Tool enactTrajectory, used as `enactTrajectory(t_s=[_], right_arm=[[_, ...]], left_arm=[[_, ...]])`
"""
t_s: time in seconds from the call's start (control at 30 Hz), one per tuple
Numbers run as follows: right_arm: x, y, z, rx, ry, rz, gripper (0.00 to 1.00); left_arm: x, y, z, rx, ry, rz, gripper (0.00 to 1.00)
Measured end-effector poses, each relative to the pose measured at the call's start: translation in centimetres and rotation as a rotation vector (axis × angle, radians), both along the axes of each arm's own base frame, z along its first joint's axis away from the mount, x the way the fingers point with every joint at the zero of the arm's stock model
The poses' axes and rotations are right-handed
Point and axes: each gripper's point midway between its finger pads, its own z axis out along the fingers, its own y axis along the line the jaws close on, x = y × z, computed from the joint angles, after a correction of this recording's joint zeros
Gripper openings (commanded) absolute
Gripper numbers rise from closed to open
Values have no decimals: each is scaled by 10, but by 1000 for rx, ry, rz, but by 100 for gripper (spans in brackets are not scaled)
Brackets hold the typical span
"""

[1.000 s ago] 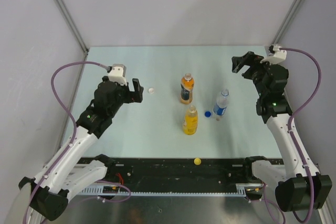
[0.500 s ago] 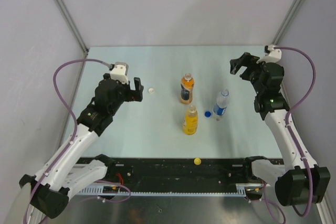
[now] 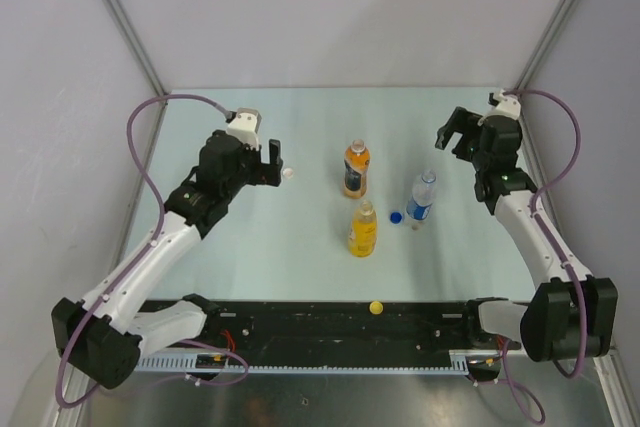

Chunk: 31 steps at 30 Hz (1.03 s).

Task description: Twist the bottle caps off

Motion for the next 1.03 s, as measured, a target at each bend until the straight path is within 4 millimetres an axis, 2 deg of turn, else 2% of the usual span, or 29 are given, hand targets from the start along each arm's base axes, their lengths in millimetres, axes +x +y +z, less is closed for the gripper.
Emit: enactTrajectory(t_s=[0.13, 0.43, 0.8, 0.97, 1.03], right_arm=[[3, -5, -12, -10, 33, -28, 99], [8, -13, -29, -30, 77, -69, 99], [14, -17, -40, -32, 94, -96, 99], [19, -17, -43, -33, 90, -100, 99], [20, -19, -43, -36, 87, -107, 99]], left_arm=[[3, -2, -7, 10, 20, 0, 99], [10, -5, 6, 4, -2, -5, 99], [15, -5, 7, 28, -17, -9, 99], [18, -6, 24, 13, -84, -13, 99], [16, -4, 38, -7, -146, -16, 99]])
